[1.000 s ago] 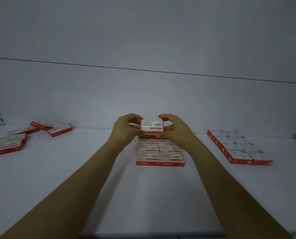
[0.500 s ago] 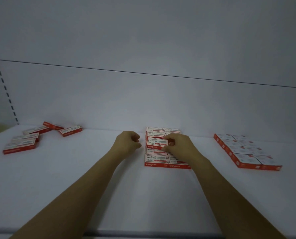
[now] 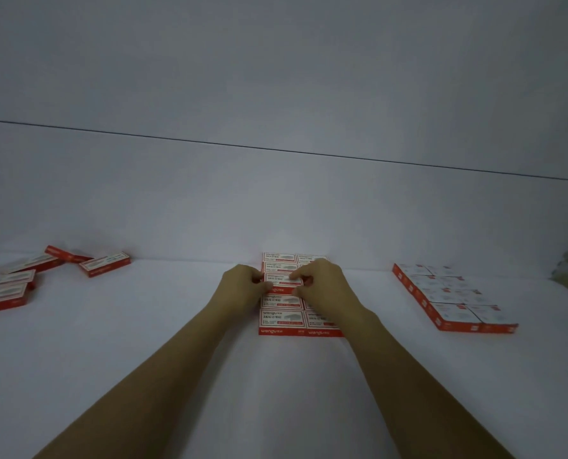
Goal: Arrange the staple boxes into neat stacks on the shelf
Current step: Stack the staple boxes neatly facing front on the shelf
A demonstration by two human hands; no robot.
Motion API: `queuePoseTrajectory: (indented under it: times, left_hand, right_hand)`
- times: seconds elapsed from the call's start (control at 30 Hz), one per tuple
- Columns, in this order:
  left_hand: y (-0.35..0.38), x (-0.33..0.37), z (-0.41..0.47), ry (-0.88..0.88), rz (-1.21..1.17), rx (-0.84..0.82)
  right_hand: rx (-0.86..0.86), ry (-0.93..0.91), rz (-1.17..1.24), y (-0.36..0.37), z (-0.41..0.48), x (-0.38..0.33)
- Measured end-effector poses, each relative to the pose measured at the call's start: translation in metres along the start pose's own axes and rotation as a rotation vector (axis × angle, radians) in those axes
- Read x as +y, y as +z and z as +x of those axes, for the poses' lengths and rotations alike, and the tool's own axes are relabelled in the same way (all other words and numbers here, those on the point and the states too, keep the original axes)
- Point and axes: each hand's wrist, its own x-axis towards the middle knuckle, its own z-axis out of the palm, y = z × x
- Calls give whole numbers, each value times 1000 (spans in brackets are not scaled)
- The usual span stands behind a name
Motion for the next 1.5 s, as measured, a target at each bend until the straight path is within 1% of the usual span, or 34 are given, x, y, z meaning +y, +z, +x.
queuePoseTrajectory:
  times: [0.17,0.27,0.33,0.4,0.47,0.57,0.77,0.93,1.03,1.17,1.23,1.37,1.5]
  left_hand:
    - [0,0,4,-4,48,-37]
    - [-3,0,8,2,141,-45]
    - [-7,-2,9,-13,225,-7]
    - [-17,-6,7,-13,323,17]
    - [-35,-12,1,-6,416,37]
    - [-71,-28,-12,-19,532,91]
    - [-149,-75,-48,-128,688,217]
    - [-205,-119,-87,-290,709,329]
    - [-228,-138,-110,-336,720,410]
    - [-251,-159,-134,-479,710,459]
    - [-262,-169,-143,-530,700,459]
    - [-280,-180,-155,-590,719,451]
    - [-281,-183,-160,-607,729,447]
  right_hand:
    - [-53,2,-102,-3,6,-4]
    - [-101,-6,-223,-6,9,-13]
    - [-93,-24,-277,-5,11,-22]
    - [-75,-59,-281,0,13,-31]
    - [-82,-111,-282,8,14,-42]
    - [-146,-180,-277,24,21,-62]
    - [-256,-321,-256,67,33,-122]
    - [-332,-486,-218,108,36,-188]
    - [-376,-591,-209,133,34,-227]
    - [-397,-696,-188,166,34,-268]
    - [-381,-719,-204,180,33,-281]
    - [-404,-702,-229,201,33,-291]
    - [-343,-709,-197,207,32,-288]
